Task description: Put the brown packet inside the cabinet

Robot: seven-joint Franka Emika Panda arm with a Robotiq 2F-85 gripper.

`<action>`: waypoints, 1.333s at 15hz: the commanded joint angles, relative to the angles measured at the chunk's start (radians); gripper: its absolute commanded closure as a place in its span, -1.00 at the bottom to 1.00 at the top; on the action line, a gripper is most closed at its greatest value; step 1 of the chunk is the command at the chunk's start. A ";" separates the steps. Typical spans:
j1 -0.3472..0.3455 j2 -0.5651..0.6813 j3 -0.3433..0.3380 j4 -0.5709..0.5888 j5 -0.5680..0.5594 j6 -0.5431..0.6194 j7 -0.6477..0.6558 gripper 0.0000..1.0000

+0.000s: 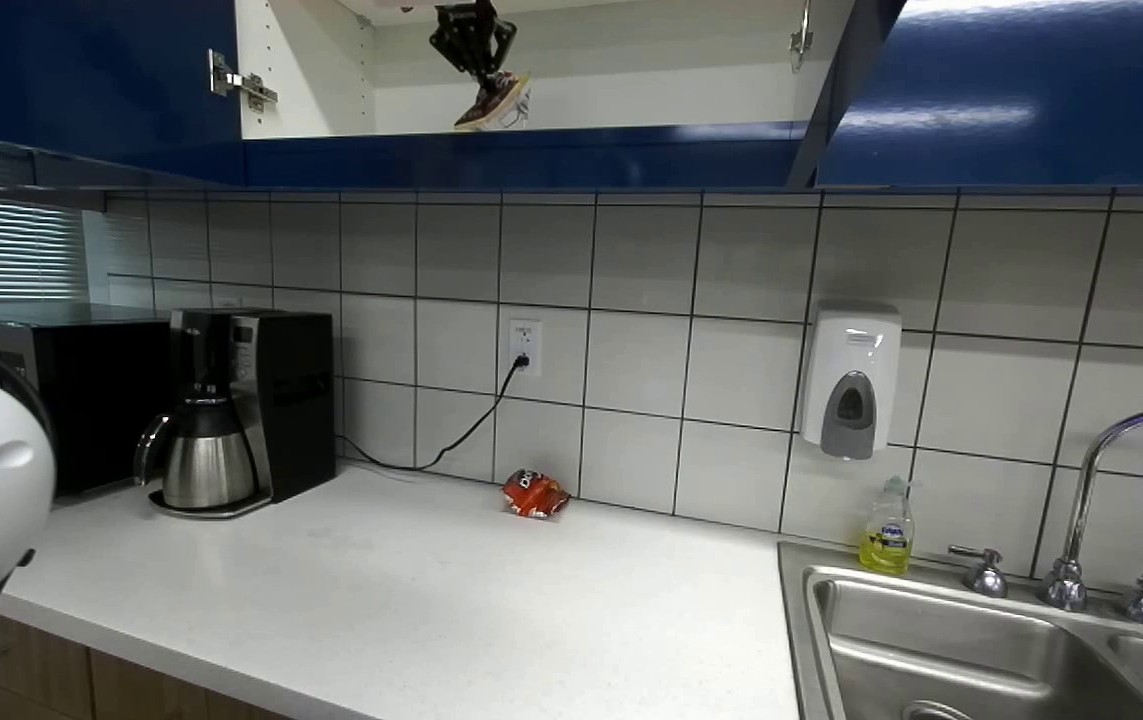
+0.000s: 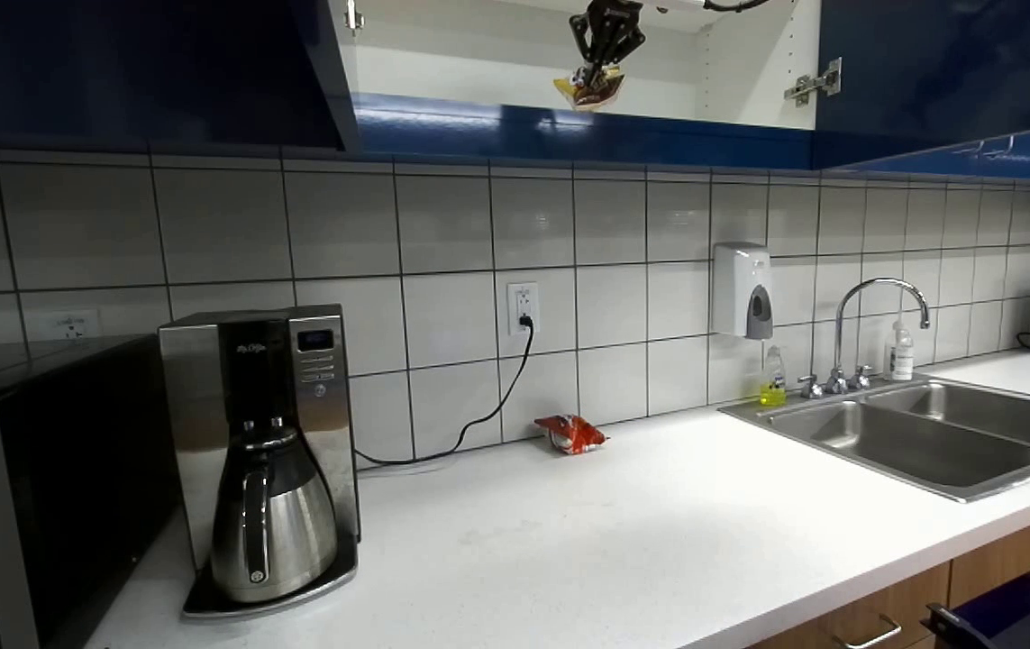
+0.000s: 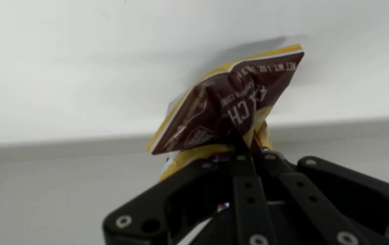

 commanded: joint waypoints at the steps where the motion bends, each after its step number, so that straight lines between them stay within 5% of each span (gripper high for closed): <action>1: 0.000 0.049 -0.001 0.066 0.012 -0.047 -0.030 0.99; 9: -0.002 0.079 -0.003 0.090 0.012 -0.079 -0.015 0.99; 10: -0.002 0.079 -0.003 0.090 0.011 -0.080 -0.013 0.47; 11: -0.002 0.076 -0.003 0.087 0.013 -0.081 -0.011 0.46; 20: -0.007 0.003 -0.019 0.028 0.032 -0.062 0.002 -0.91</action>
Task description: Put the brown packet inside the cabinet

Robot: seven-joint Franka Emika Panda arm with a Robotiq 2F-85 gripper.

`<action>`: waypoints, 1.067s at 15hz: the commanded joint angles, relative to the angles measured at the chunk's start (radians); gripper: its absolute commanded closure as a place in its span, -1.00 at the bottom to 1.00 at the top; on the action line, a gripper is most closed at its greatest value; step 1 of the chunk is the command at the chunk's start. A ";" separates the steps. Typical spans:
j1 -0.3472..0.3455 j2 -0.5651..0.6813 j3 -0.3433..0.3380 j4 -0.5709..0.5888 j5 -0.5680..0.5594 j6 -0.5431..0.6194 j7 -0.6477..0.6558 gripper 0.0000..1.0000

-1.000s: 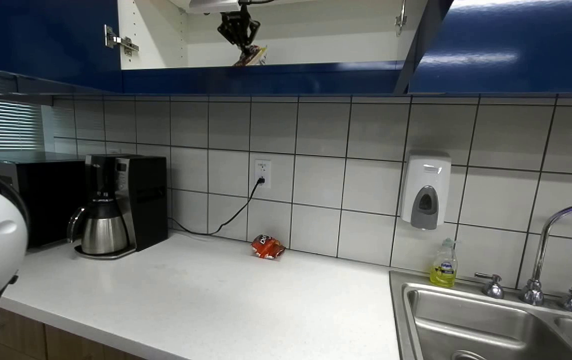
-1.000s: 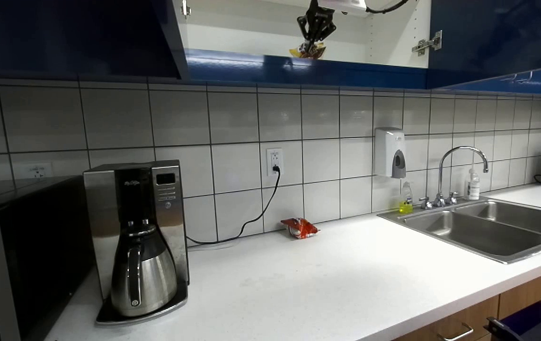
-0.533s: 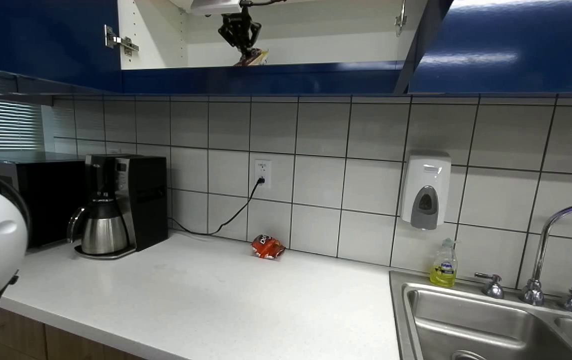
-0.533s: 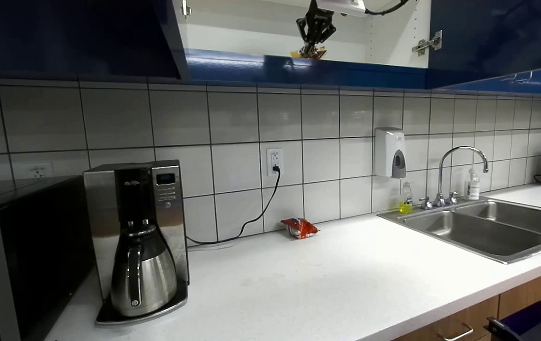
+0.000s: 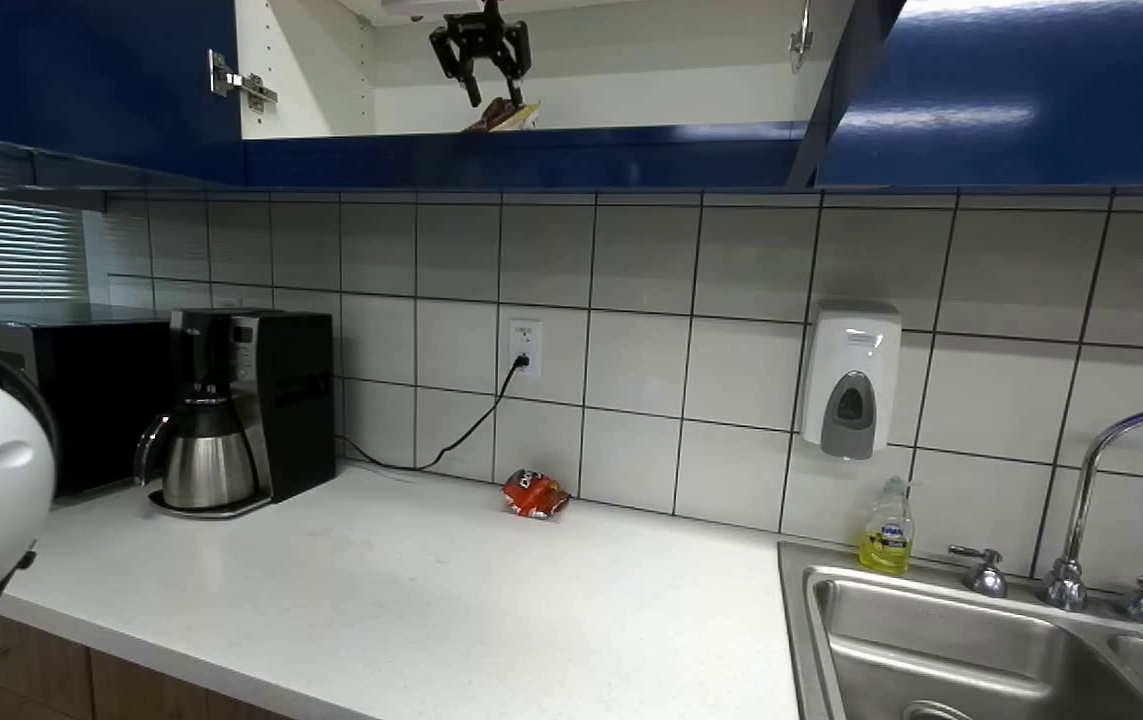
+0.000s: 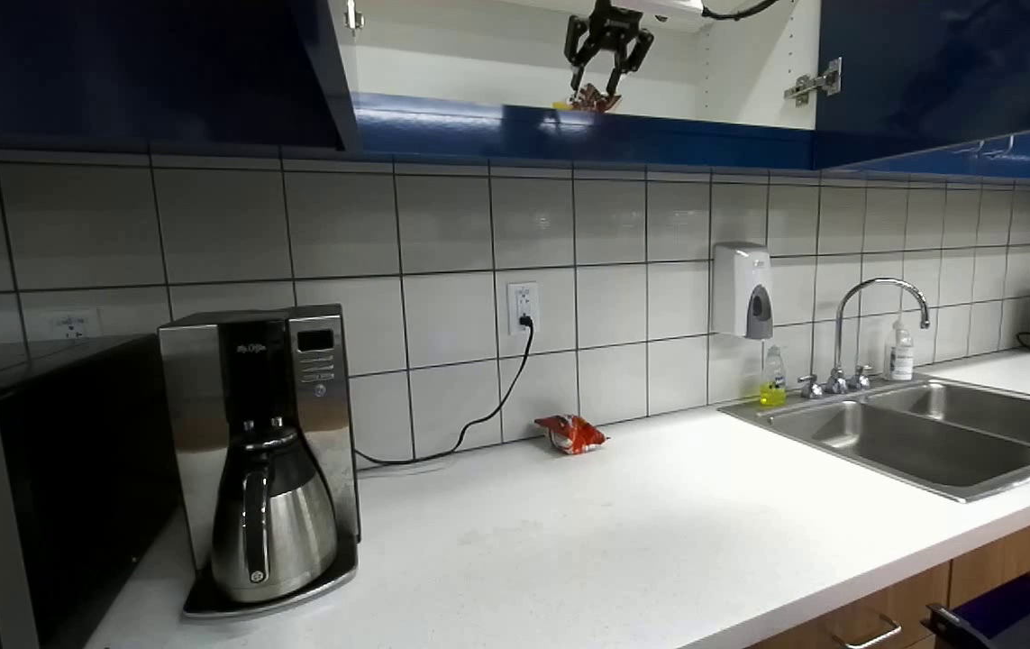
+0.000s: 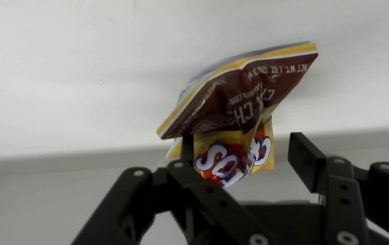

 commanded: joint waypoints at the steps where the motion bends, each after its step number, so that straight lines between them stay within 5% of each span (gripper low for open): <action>1: -0.006 -0.050 -0.009 -0.028 0.027 -0.013 0.002 -1.00; 9: 0.002 -0.186 -0.015 -0.160 0.027 -0.065 -0.015 -1.00; 16: 0.009 -0.397 0.000 -0.339 0.044 -0.330 -0.044 -1.00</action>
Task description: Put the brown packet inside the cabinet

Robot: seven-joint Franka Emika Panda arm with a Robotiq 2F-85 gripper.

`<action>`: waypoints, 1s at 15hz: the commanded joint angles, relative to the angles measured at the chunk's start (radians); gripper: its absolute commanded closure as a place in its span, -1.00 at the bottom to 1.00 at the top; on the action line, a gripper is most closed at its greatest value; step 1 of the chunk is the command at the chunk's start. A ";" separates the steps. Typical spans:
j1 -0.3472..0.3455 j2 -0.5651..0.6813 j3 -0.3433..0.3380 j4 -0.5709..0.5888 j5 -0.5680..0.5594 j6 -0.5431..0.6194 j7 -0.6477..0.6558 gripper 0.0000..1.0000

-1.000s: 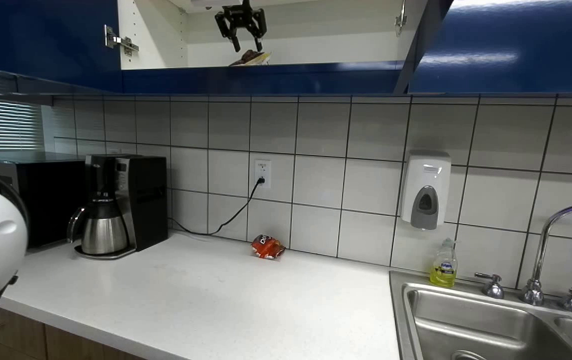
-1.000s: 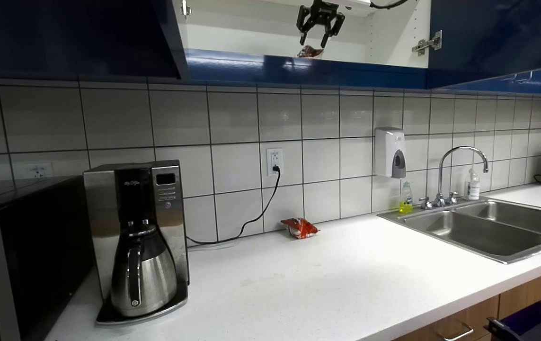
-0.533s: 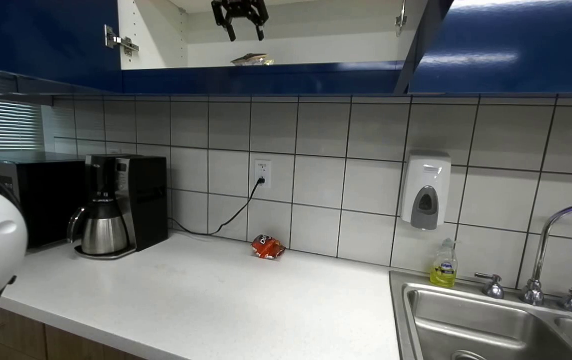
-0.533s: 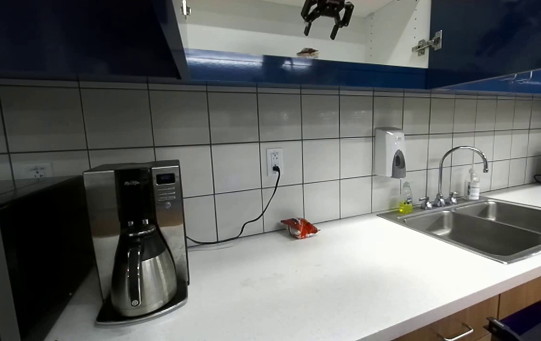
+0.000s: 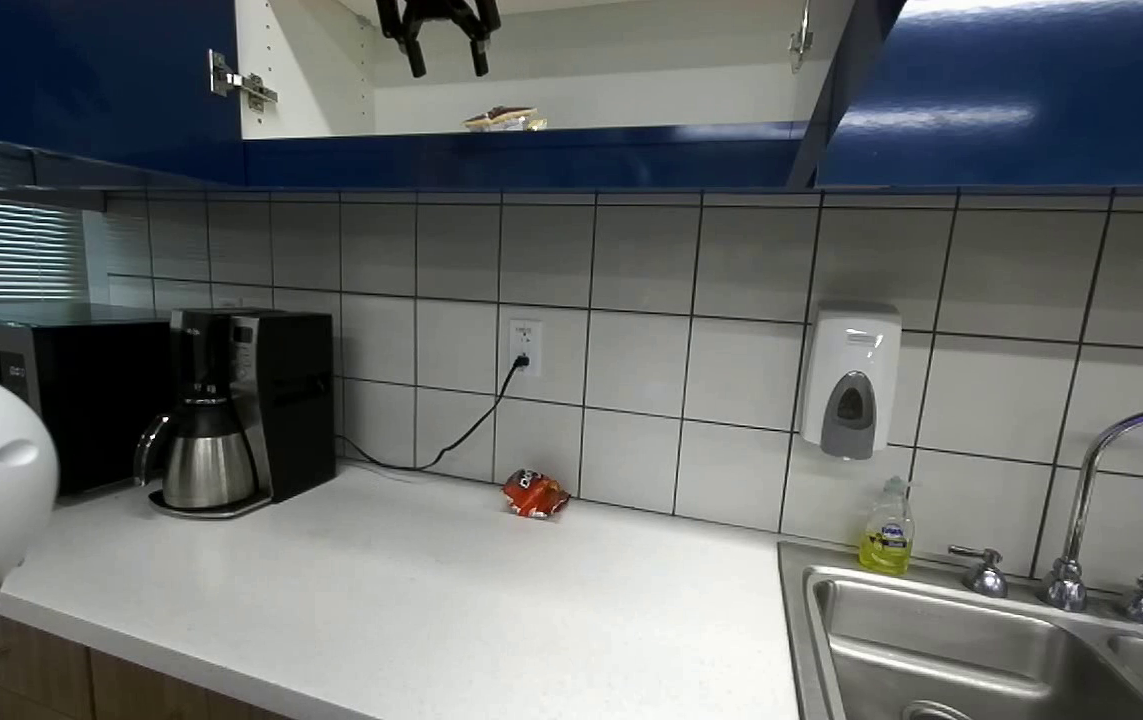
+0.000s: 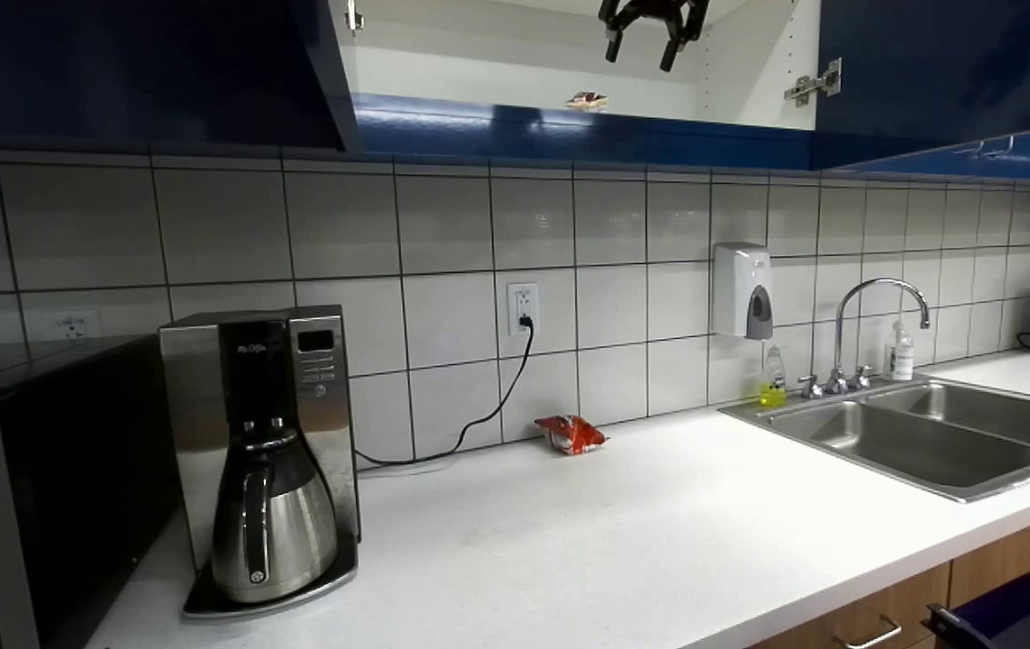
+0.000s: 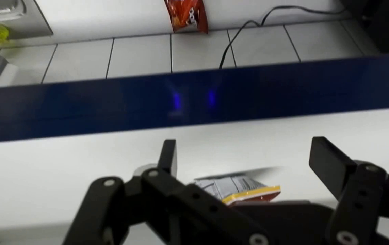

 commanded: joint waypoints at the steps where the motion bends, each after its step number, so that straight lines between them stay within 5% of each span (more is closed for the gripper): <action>1: -0.007 -0.134 0.015 -0.125 -0.001 -0.121 -0.025 -1.00; 6: -0.002 -0.247 0.018 -0.274 -0.001 -0.202 -0.049 -1.00; 15: 0.025 -0.381 0.021 -0.592 -0.003 -0.149 -0.129 -1.00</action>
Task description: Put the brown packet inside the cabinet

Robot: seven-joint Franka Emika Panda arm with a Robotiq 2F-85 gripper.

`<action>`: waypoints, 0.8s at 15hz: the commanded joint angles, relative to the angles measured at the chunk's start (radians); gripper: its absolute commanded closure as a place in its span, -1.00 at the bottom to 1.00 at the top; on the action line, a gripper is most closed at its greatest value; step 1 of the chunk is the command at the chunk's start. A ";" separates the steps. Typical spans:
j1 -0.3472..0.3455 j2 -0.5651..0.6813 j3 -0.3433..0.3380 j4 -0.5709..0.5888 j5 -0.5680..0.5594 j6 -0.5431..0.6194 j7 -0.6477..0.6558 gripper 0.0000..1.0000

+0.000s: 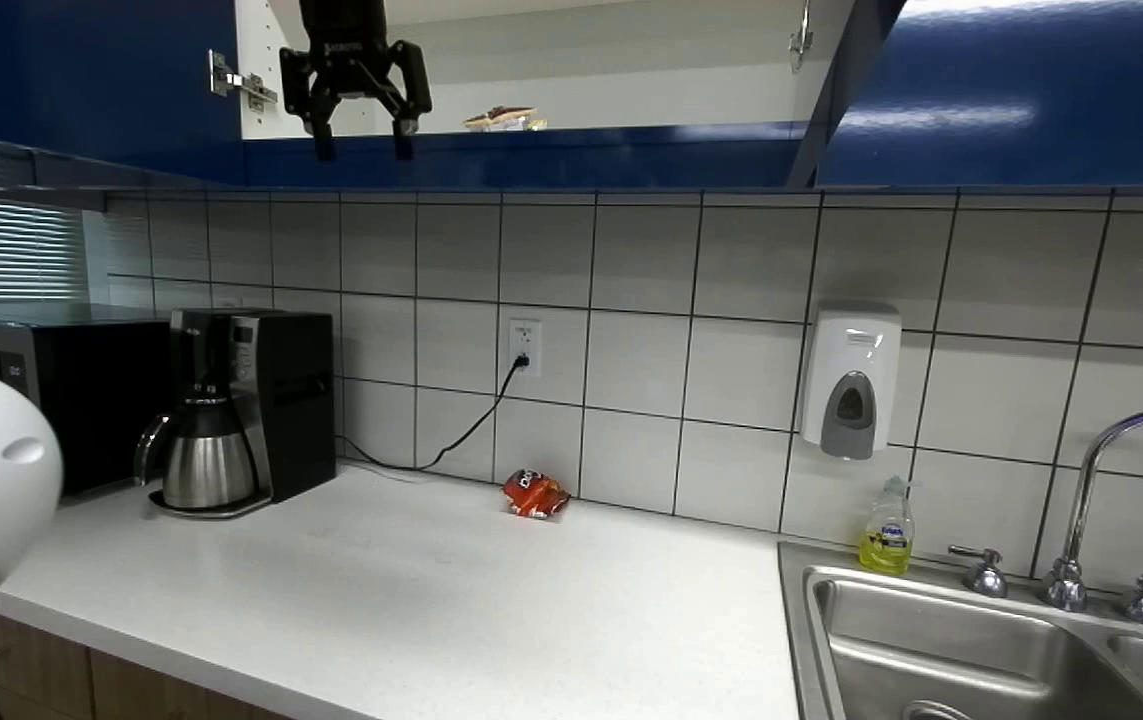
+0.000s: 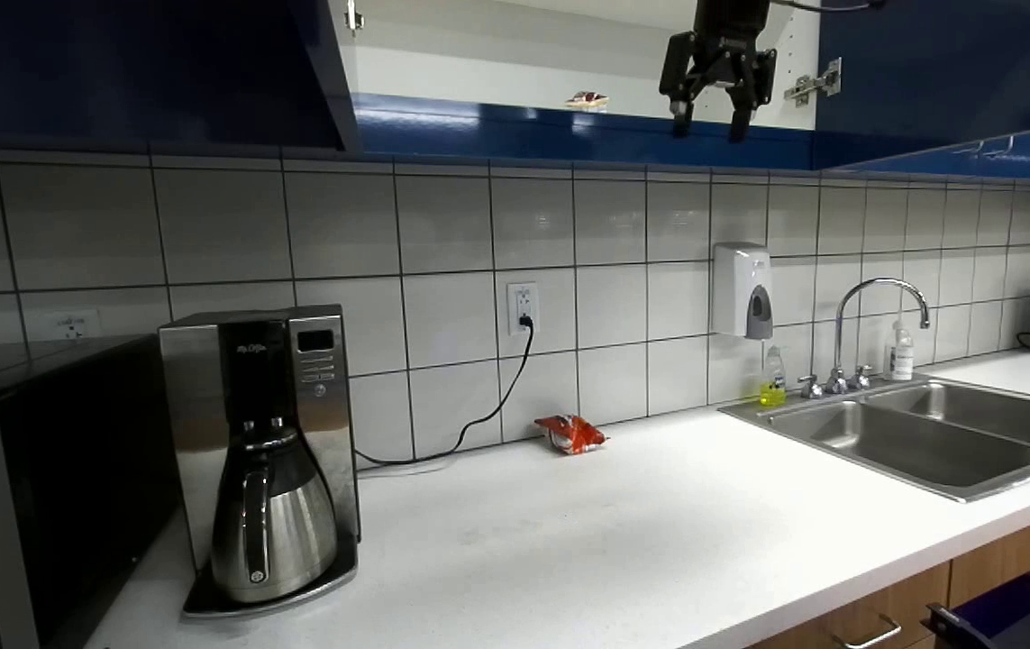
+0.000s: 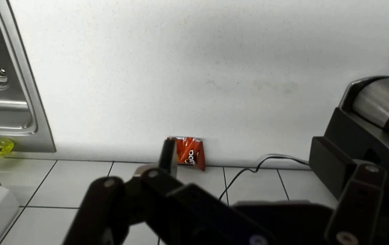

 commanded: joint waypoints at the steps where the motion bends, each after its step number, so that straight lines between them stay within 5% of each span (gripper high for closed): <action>1: 0.005 -0.076 0.000 -0.140 0.001 0.047 -0.039 -1.00; 8: -0.003 -0.134 -0.008 -0.307 0.001 0.111 -0.030 -1.00; 12: -0.003 -0.106 -0.003 -0.287 0.004 0.093 -0.019 -1.00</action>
